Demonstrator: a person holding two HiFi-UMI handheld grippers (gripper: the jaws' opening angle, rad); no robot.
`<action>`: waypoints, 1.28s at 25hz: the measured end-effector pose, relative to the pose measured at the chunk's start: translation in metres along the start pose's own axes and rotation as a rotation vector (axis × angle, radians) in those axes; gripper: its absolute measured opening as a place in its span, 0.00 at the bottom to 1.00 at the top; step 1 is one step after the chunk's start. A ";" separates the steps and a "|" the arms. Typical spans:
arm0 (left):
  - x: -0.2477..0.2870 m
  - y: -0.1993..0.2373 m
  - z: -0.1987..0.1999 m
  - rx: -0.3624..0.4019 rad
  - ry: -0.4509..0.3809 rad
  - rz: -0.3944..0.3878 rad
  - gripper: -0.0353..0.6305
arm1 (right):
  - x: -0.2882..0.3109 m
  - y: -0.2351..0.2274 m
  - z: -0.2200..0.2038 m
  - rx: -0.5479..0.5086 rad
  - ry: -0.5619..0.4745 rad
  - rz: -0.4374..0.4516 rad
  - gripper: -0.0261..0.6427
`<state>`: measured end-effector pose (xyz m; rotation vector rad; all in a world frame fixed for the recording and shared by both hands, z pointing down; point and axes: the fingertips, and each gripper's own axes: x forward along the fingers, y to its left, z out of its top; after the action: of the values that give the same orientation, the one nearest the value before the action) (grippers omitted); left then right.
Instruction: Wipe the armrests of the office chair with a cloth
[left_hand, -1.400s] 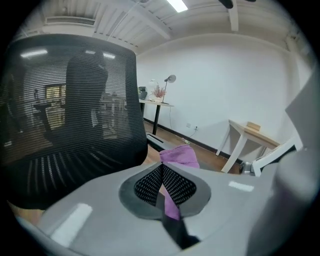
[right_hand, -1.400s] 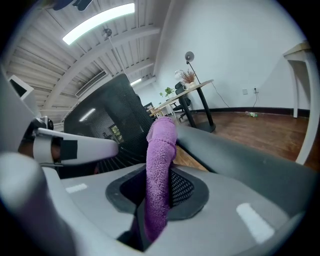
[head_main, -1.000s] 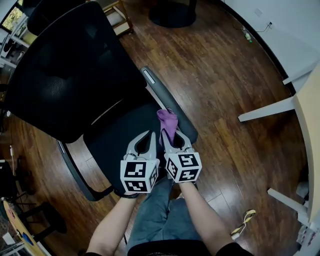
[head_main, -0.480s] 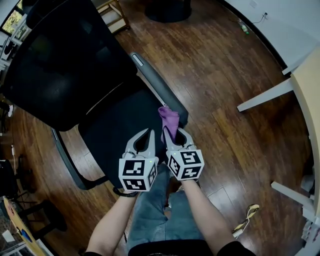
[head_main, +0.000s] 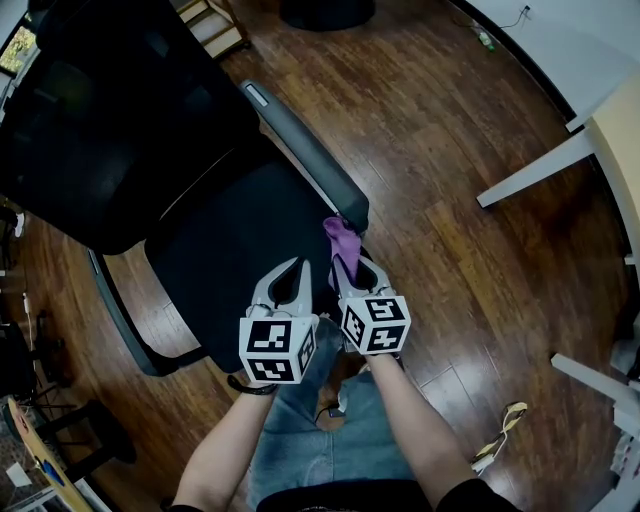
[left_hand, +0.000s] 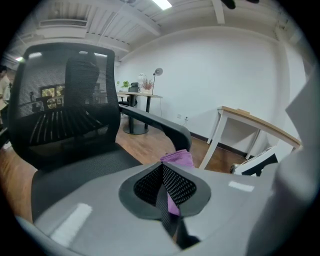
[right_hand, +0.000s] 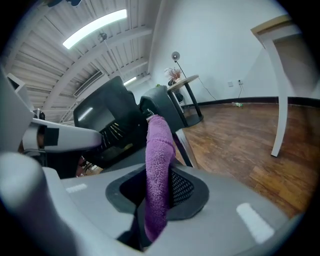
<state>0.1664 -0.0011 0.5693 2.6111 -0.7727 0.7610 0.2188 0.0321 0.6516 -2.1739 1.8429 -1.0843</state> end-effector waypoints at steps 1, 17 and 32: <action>0.001 -0.001 -0.003 0.001 0.001 0.000 0.06 | 0.001 -0.004 -0.006 0.007 0.008 -0.003 0.15; -0.081 -0.001 0.031 -0.034 -0.053 0.078 0.06 | -0.065 0.069 0.053 -0.178 -0.015 0.102 0.15; -0.249 0.008 0.102 -0.101 -0.256 0.201 0.06 | -0.174 0.253 0.148 -0.366 -0.161 0.337 0.15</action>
<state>0.0247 0.0507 0.3460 2.5957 -1.1286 0.4274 0.0894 0.0663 0.3380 -1.9325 2.3606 -0.5258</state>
